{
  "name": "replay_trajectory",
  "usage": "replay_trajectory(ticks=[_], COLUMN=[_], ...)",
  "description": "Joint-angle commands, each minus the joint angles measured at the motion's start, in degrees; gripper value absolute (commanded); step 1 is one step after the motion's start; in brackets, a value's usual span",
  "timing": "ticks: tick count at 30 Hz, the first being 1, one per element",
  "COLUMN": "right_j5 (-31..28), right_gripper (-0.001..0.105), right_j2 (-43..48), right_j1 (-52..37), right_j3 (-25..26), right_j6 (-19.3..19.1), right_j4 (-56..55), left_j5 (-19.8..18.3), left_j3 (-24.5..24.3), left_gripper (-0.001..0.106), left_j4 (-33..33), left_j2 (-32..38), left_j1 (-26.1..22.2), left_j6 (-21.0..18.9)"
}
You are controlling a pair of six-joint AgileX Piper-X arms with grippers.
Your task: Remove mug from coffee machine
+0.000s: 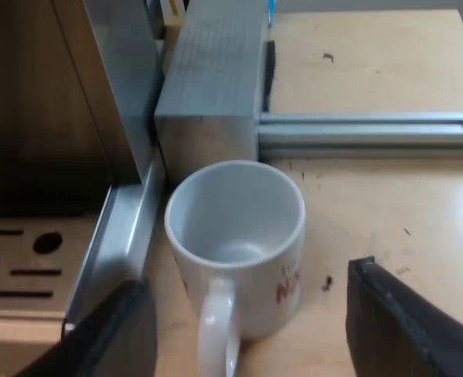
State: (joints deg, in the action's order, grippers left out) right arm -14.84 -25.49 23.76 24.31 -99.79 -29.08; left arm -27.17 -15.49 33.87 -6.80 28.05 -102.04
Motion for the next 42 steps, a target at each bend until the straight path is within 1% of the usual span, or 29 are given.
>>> replay_trajectory(ticks=[1,3,4,6,10,12,16,17,21,22,25,28,30,31,32,33,34,37,39,42], right_j5=[0.67,2.65,3.09,5.28,8.96,12.14,12.75,12.75,12.75,12.75,12.75,12.75,12.75,12.75,12.54,12.56,12.56,12.42,12.53,12.54], right_gripper=[0.055,0.055,0.055,0.055,0.055,0.055,0.055,0.055,0.055,0.055,0.055,0.055,0.055,0.055,0.055,0.055,0.055,0.055,0.055,0.055], right_j2=[1.17,1.15,1.15,1.15,1.15,1.15,1.15,1.15,-1.35,-1.97,-5.6,-9.31,-11.26,-11.87,-15.17,-16.66,-17.33,-19.89,-20.88,-21.35], right_j1=[-0.06,-0.06,-0.06,-0.06,-0.06,-0.06,-0.06,-0.06,-0.06,-0.06,-0.06,-0.06,-0.06,-0.06,-0.22,-0.29,-0.33,-0.73,-2.82,-5.96], right_j3=[5.2,9.11,10.02,13.12,16.78,18.56,19.83,20.37,21.87,22.06,23.72,25.5,26.56,26.86,28.59,29.19,29.51,30.29,30.27,30.27], right_j6=[-0.24,-0.24,-0.24,-0.24,-0.24,-0.24,-0.37,-1.48,-2.08,-2.08,-2.08,-1.57,-0.69,-0.49,0.7,1.1,1.1,1.25,2.64,3.59], right_j4=[-12.51,-17.8,-18.91,-22.13,-23.91,-23.9,-23.73,-23.48,-23.49,-23.49,-23.49,-23.49,-23.49,-23.49,-23.49,-23.49,-23.49,-23.49,-23.49,-23.49], left_j5=[3.52,5.44,6.02,7.61,7.72,7.14,6.84,7.26,7.96,9.46,9.45,9.45,9.15,8.96,7.98,6.79,6.64,4.29,4.27,4.14], left_j3=[-3.04,-5.02,-5.57,-7.69,-9.94,-11.24,-13.33,-13.97,-14.53,-15.04,-15.25,-16.06,-17.34,-17.56,-18.3,-18.86,-18.94,-19.96,-20.39,-20.42], left_gripper=[0.087,0.087,0.087,0.087,0.087,0.087,0.087,0.087,0.087,0.087,0.087,0.087,0.087,0.087,0.087,0.087,0.087,0.087,0.087,0.087], left_j4=[1.6,3.3,3.76,5.28,5.34,5.34,5.34,5.34,5.34,5.34,5.34,5.34,5.34,5.34,5.34,5.34,5.34,5.34,5.47,5.71], left_j2=[-0.01,-0.01,-0.01,-0.01,0.1,0.1,0.1,0.21,0.21,-0.29,-1.47,-3.69,-6.14,-6.52,-7.84,-8.95,-8.95,-11.17,-11.64,-11.62], left_j1=[0.24,0.24,0.24,0.24,0.24,0.24,0.24,0.24,0.24,-0.28,-1.05,-2.98,-5.67,-6.16,-8.04,-9.76,-10.07,-15.4,-19.49,-23.69], left_j6=[-0.98,-0.99,-1.09,-2.35,-3.0,-2.97,-2.97,-3.11,-3.54,-7.17,-7.79,-8.52,-8.58,-8.58,-8.58,-8.58,-8.58,-8.58,-8.58,-8.24])
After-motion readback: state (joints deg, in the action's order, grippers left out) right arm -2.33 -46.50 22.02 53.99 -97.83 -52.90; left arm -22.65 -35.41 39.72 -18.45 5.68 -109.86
